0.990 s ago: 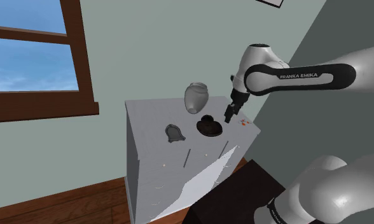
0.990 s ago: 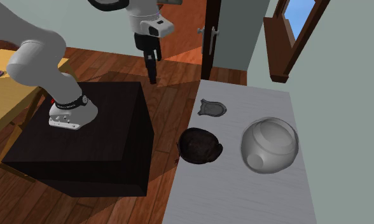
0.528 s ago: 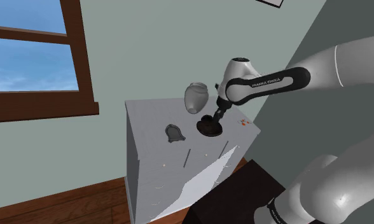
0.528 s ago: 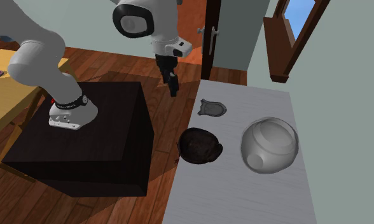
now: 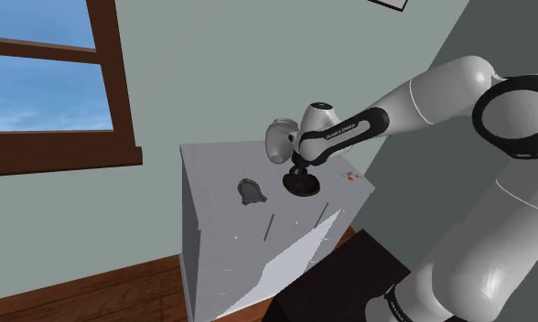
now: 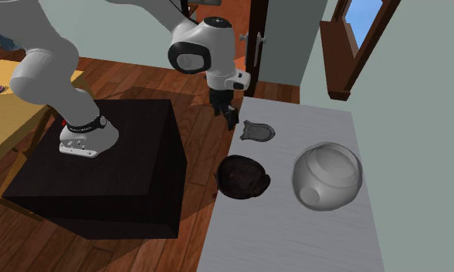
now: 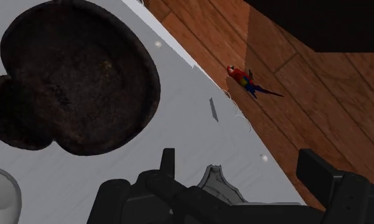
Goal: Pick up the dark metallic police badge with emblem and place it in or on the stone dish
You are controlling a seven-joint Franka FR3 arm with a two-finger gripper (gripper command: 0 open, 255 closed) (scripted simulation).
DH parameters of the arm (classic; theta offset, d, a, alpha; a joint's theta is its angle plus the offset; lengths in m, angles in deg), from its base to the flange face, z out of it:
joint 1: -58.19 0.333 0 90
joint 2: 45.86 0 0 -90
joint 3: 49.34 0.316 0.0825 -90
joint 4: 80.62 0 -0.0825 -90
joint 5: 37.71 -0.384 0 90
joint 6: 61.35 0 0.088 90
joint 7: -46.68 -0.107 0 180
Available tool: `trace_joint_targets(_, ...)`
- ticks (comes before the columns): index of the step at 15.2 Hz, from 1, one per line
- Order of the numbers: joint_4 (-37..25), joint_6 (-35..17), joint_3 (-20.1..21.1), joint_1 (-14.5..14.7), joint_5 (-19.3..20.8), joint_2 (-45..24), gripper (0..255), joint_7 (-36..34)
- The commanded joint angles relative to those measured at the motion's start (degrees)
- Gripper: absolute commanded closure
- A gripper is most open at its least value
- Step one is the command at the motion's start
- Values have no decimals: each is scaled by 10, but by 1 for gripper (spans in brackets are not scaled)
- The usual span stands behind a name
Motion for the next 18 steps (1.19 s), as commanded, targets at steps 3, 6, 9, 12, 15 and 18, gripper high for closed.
trace_joint_targets(3, -53, -48, 19, -1, -26, -94, 0, 52)
trace_joint_targets(6, -95, -75, 37, -7, -37, -158, 0, 87)
trace_joint_targets(9, -143, -96, 55, -13, -41, -221, 0, 116)
trace_joint_targets(12, -159, -111, 61, -16, -42, -250, 0, 123)
trace_joint_targets(15, -167, -125, 62, -17, -43, -272, 0, 124)
trace_joint_targets(18, -174, -137, 63, -18, -44, -292, 0, 124)
